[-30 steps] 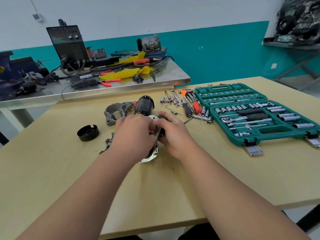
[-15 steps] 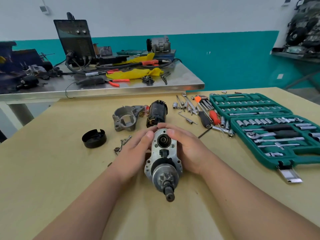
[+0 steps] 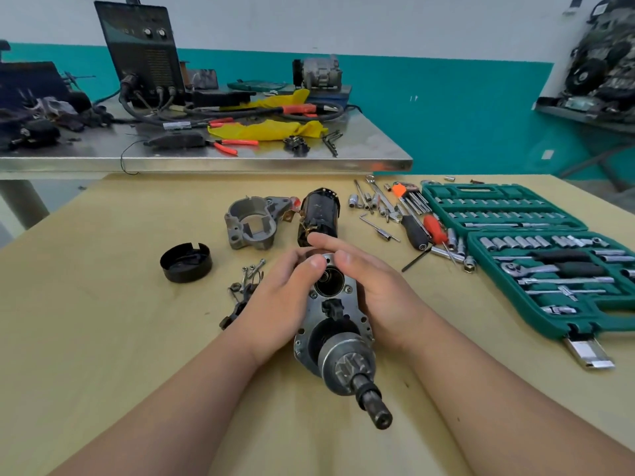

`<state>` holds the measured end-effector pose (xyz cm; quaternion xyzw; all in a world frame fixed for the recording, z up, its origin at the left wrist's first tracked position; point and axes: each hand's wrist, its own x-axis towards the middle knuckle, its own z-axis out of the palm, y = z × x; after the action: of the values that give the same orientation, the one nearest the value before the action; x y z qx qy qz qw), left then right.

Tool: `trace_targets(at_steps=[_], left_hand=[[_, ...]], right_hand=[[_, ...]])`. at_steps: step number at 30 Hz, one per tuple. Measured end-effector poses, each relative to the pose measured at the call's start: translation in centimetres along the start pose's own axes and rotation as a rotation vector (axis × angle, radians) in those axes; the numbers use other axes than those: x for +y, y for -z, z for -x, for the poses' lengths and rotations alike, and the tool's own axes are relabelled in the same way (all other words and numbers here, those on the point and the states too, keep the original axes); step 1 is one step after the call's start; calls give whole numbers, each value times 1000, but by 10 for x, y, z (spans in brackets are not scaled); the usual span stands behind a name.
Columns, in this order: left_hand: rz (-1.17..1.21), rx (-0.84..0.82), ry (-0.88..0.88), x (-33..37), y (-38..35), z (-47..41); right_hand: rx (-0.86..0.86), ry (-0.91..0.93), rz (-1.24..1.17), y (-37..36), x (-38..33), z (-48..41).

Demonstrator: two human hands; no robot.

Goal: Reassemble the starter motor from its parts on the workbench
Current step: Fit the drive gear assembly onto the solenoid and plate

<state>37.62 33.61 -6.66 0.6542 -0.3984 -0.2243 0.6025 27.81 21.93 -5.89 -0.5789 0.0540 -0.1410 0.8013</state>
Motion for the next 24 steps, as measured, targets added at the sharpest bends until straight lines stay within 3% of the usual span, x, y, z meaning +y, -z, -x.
trace_targets(at_steps=[13,24], left_hand=[[199,101,-15,2,5,3],[363,4,121,4,7,5]], right_hand=[[24,47,229,-8,-6,8],[96,11,382,-12,-5,10]])
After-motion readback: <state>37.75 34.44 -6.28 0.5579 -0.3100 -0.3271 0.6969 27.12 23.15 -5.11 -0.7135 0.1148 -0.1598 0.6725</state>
